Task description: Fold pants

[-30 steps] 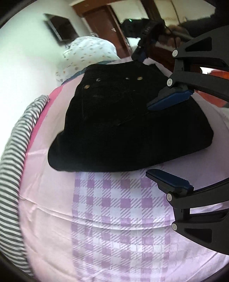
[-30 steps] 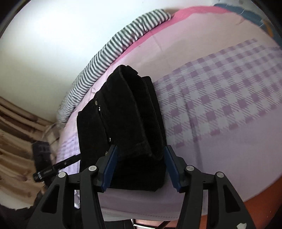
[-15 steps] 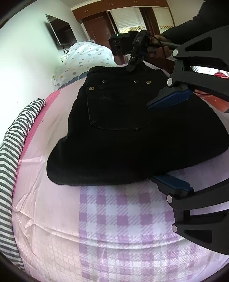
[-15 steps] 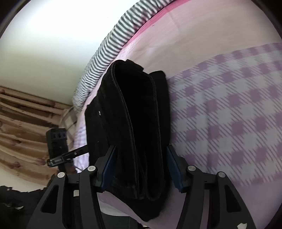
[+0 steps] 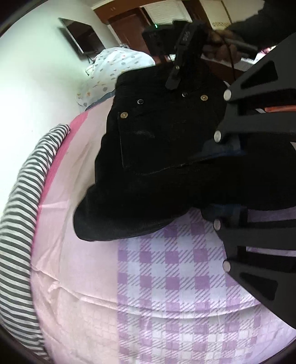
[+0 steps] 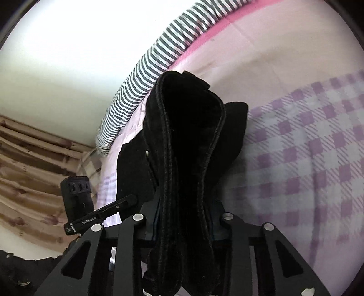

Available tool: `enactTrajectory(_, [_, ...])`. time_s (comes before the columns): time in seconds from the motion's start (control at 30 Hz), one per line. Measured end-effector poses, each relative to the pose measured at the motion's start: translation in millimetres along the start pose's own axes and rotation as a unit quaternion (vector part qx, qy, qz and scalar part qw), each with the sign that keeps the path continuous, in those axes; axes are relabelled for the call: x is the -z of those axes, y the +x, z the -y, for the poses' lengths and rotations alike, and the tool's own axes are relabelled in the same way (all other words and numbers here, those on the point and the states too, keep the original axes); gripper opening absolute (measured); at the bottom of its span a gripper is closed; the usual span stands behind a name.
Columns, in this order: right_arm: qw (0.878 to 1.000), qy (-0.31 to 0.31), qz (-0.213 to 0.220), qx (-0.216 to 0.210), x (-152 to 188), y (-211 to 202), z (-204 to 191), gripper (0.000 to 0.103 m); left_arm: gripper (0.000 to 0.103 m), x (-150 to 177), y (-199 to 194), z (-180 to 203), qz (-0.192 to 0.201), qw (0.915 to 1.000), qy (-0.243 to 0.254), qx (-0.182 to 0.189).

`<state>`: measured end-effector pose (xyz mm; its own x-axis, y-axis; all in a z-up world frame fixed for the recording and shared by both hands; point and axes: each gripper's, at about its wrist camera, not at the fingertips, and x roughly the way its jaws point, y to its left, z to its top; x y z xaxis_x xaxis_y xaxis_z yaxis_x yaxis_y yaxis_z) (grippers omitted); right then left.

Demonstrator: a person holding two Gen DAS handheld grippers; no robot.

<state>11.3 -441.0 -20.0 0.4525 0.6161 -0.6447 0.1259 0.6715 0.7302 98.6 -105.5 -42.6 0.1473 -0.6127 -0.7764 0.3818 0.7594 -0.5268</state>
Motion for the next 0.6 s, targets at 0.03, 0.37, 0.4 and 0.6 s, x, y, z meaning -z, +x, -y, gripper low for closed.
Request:
enactTrajectory(0.03, [1.0,0.004,0.006,0.004,1,-3,-8,0.028,0.024,1,-4,2,0.007,1.0,0.007,0.0])
enactTrajectory(0.37, [0.999,-0.03,0.017,-0.002,1,1,-102,0.027,0.018,-10,-64,-19,0.046,0.9989,-0.003,0.006])
enactTrajectory(0.4, [0.999,-0.033,0.016,-0.005,-1,8,-109,0.027,0.018,-13,-75,-25,0.053,0.9986,-0.001,-0.001])
enactTrajectory(0.6, [0.998,-0.044,-0.013,-0.037,-18,90,-158,0.027,0.017,-36,-144,-78,0.084,0.9943,-0.003,-0.065])
